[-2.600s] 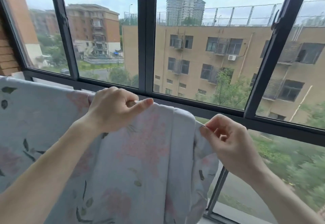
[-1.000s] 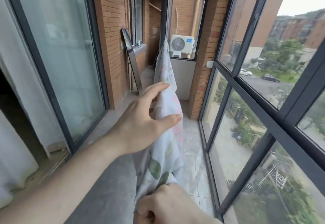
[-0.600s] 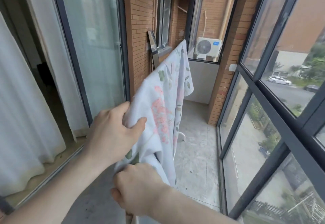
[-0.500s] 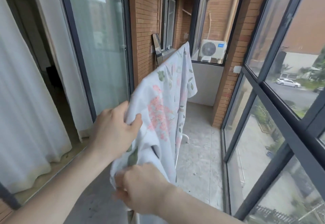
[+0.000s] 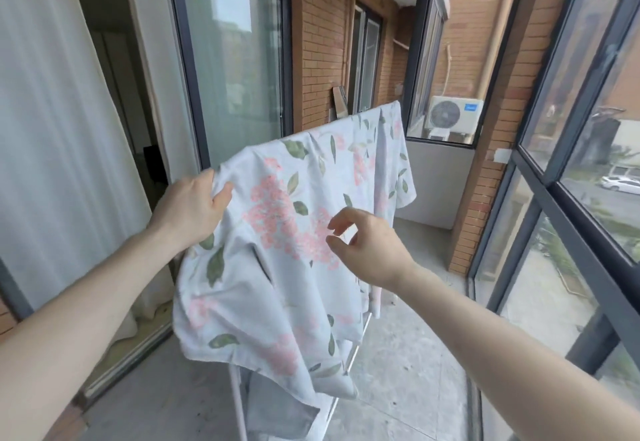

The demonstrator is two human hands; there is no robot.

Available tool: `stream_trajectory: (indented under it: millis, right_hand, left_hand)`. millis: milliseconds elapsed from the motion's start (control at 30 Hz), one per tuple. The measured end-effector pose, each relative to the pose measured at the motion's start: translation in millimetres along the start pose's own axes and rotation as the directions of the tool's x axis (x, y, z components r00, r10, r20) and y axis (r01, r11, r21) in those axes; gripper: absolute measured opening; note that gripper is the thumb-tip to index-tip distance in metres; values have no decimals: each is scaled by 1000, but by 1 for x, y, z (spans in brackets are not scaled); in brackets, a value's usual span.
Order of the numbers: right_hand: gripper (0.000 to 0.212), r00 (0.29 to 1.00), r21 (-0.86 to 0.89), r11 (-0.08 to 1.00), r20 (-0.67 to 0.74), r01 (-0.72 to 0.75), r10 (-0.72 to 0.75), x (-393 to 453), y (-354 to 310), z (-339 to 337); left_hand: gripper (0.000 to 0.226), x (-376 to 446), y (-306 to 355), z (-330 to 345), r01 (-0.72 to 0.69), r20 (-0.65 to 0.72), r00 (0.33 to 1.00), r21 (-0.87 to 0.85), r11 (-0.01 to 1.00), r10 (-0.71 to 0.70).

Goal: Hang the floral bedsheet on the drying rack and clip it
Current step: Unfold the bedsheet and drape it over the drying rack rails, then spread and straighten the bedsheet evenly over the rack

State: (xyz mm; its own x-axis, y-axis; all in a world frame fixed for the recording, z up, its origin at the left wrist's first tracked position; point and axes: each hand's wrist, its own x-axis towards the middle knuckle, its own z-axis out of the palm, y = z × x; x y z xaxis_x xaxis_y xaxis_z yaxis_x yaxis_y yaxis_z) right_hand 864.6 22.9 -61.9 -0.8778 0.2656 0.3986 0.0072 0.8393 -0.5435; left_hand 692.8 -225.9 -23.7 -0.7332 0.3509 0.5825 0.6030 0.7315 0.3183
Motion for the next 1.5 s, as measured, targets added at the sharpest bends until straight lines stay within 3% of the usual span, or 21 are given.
stream_trajectory:
  millis: [233,434,567,700,767,867,1001,1101,1167,1301,1401,1501]
  right_hand:
    - [35,999,8,999,23,45,-45,48,-9,28]
    - [55,983,-4,983,-4,181,-181,130,-50,44]
    - [58,938,-97,933,30,348,-346,184,-78,58]
    - [51,888,-164,876,170,453,-427,221,-100,83]
    - [47,857,-152,852,224,502,-465,236,-105,95]
    - [49,817,-76,821,186,565,-545,252,-102,102]
    - [55,756,11,770,183,638,-629,270,-92,106]
    - [60,716,27,729,173,683,-677,281,-87,110]
    - [64,688,11,696,144,718,-711,286,-83,115]
    - [67,646,19,650,92,759,-757,291,-79,120]
    - [68,628,10,631,90,776,-773,295,-82,124]
    - [68,611,48,617,99,786,-786,298,-82,122]
  left_hand:
    - [43,17,-50,-8,12,31,999,21,1000,-12]
    - [42,27,-82,-13,26,52,998,4,1000,-27]
    - [45,32,-87,-12,26,70,997,-26,999,-24]
    - [46,30,-85,-16,44,112,993,-32,999,-40]
    - [46,28,-90,-17,91,119,989,-51,995,-84]
    - [39,20,-93,-17,158,120,982,-95,983,-146]
    - [37,-11,-98,-8,249,-12,968,-82,965,-250]
    - [44,-54,-101,17,403,-185,889,-112,908,-418]
    - [49,-83,-96,40,529,-290,781,-165,832,-554]
    - [28,-118,-82,84,723,-176,653,-146,676,-737]
    - [23,-122,-85,96,717,-216,642,-173,676,-736]
    - [29,-112,-94,69,681,-426,476,-375,629,-769]
